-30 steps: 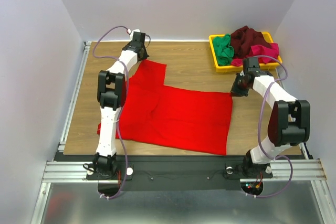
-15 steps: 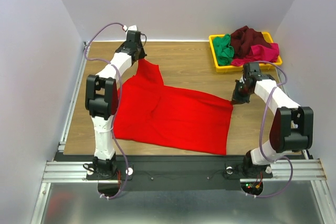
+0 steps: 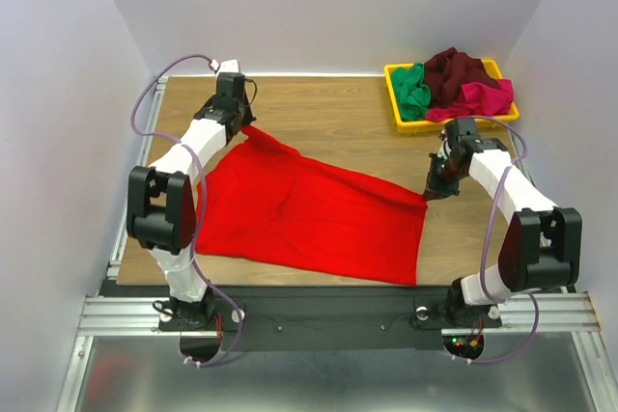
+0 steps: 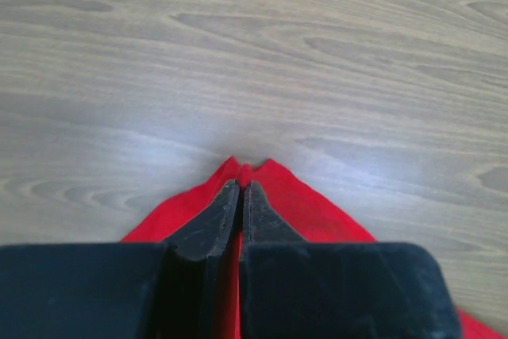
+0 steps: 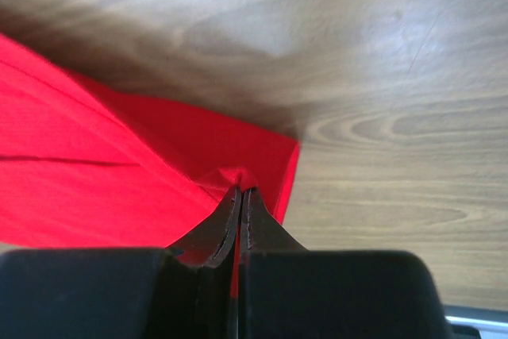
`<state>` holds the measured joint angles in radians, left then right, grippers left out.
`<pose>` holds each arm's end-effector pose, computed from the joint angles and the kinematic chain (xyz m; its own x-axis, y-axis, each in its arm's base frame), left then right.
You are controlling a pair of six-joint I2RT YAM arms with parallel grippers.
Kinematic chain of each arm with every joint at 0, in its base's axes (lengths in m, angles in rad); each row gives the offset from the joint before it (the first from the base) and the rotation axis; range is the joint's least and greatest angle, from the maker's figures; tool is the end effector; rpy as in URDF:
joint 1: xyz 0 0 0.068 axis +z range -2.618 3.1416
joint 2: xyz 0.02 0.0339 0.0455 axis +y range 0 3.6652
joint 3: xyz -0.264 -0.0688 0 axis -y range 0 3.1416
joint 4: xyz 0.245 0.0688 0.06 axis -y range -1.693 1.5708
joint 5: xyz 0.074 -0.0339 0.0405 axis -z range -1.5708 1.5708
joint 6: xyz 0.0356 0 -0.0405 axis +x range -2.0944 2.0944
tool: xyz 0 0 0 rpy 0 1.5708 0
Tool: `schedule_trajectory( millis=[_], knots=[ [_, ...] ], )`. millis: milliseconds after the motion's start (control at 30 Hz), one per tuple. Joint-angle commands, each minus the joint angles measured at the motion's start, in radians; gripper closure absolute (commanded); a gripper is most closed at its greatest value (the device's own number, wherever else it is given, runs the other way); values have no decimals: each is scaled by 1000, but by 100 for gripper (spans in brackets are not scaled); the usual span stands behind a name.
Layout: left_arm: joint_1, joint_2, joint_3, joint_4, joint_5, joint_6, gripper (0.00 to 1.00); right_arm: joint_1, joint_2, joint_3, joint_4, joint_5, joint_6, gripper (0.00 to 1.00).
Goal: Fold and stack the t-shirts
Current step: Fold the tshirt
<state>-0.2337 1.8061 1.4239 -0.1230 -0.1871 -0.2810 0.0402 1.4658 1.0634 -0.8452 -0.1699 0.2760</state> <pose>0.4165 -0.0924 0.2818 -0.4715 -0.1678 -0.8657 -0.0641 0.9856 -0.1562 0.2754 0.0171 0.2319 -0.9370 0.2311 -0.2619 0.1685 0.9558 0.2408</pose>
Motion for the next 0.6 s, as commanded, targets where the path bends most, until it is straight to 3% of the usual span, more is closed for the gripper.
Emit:
schedule_trajectory(
  millis=[0, 367, 567],
  knots=[
    [2, -146, -100, 29, -55, 22, 100, 29, -33, -11, -52, -16, -8, 100],
    [2, -511, -420, -29, -110, -47, 100, 70, -15, -22, -129, 40, 40, 100],
    [2, -657, -514, -101, -184, -79, 100, 70, -16, -36, -163, 64, 52, 100]
  ],
)
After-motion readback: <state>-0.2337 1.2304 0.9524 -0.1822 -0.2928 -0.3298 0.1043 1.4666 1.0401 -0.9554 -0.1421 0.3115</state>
